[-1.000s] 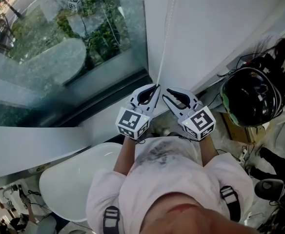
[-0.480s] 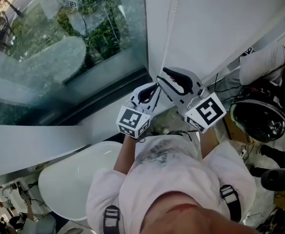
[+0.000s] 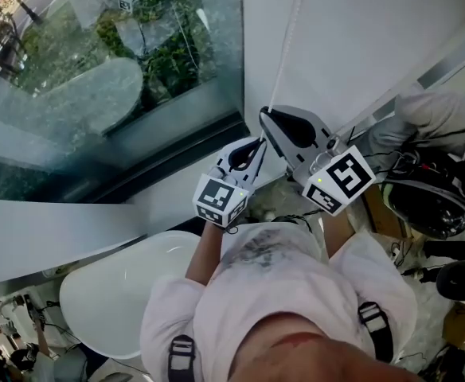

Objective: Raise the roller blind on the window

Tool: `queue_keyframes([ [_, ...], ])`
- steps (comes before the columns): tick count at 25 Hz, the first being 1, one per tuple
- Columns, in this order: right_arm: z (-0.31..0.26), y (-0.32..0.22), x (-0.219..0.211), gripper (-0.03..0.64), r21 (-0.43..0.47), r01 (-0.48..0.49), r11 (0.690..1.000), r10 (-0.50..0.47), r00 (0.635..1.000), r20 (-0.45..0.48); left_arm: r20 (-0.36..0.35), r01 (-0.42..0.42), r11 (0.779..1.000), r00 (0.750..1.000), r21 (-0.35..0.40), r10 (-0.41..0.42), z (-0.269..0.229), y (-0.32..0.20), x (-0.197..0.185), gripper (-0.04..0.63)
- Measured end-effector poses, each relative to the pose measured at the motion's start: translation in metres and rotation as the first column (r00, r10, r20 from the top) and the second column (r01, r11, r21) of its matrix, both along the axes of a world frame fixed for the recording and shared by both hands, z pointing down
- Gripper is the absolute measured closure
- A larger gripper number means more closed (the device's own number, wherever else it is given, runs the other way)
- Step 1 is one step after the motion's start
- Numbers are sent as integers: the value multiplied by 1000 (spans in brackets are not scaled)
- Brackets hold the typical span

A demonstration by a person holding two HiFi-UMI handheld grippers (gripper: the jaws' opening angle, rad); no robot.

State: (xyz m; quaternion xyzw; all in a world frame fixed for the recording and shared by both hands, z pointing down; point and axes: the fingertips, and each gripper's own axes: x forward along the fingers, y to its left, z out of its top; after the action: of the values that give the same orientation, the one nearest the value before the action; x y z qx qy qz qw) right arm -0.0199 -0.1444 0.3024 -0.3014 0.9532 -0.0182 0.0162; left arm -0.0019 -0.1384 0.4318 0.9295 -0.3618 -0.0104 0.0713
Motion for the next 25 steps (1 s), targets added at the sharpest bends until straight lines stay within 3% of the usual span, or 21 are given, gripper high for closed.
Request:
queue_keyframes([
  [4, 9, 0, 1, 555, -31, -1, 1000, 2, 1000, 25, 14, 4, 1000, 1000, -13, -4, 10, -1, 0, 588],
  [25, 98, 0, 4, 555, -121, -49, 991, 42, 997, -63, 59, 12, 986, 998, -169, -2, 102, -7, 5, 588],
])
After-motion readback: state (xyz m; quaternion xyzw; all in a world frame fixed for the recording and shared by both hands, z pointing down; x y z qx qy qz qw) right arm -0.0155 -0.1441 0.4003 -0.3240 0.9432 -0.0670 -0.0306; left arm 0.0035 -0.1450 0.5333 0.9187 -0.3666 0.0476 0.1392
